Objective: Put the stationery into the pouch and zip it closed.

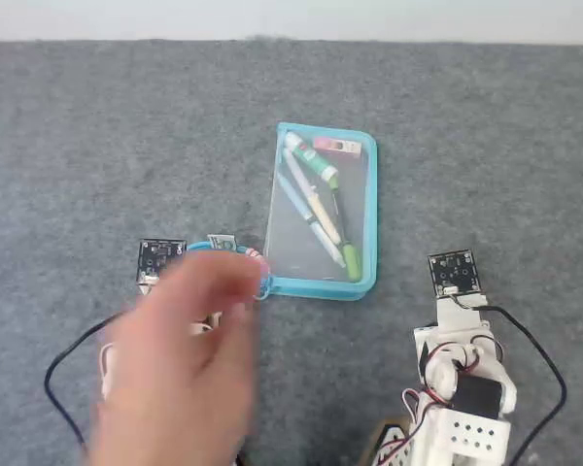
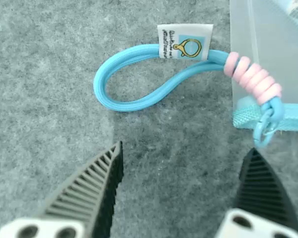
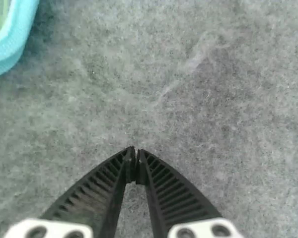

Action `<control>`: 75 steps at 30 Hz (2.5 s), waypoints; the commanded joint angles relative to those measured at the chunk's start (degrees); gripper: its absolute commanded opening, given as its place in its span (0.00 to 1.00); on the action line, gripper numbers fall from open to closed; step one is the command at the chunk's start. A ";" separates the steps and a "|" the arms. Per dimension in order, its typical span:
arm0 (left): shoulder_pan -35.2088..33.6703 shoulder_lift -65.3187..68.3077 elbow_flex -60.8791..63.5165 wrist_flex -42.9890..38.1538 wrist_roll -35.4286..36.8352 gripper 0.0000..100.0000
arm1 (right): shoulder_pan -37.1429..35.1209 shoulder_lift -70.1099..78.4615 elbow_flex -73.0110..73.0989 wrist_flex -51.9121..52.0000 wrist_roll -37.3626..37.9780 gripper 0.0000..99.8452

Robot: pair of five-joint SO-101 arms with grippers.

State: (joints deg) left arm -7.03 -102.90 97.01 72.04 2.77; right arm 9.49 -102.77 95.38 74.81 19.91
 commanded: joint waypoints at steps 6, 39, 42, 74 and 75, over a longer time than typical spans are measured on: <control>-0.09 -1.41 -0.48 0.26 0.18 0.36 | 0.57 -1.10 1.05 0.40 -0.70 0.01; 5.80 -1.49 -0.40 0.26 0.26 0.36 | 0.31 -1.19 1.05 0.40 -0.53 0.01; 5.80 -1.49 -0.40 0.26 0.26 0.36 | 0.31 -1.10 1.05 0.40 -0.53 0.01; 5.80 -1.49 -0.40 0.26 0.26 0.36 | 0.31 -1.10 1.05 0.40 -0.53 0.01; 5.80 -1.49 -0.40 0.26 0.26 0.36 | 0.31 -1.10 1.05 0.40 -0.53 0.01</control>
State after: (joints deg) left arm -1.58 -102.99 97.01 71.96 2.86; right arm 9.49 -102.77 95.38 74.81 19.91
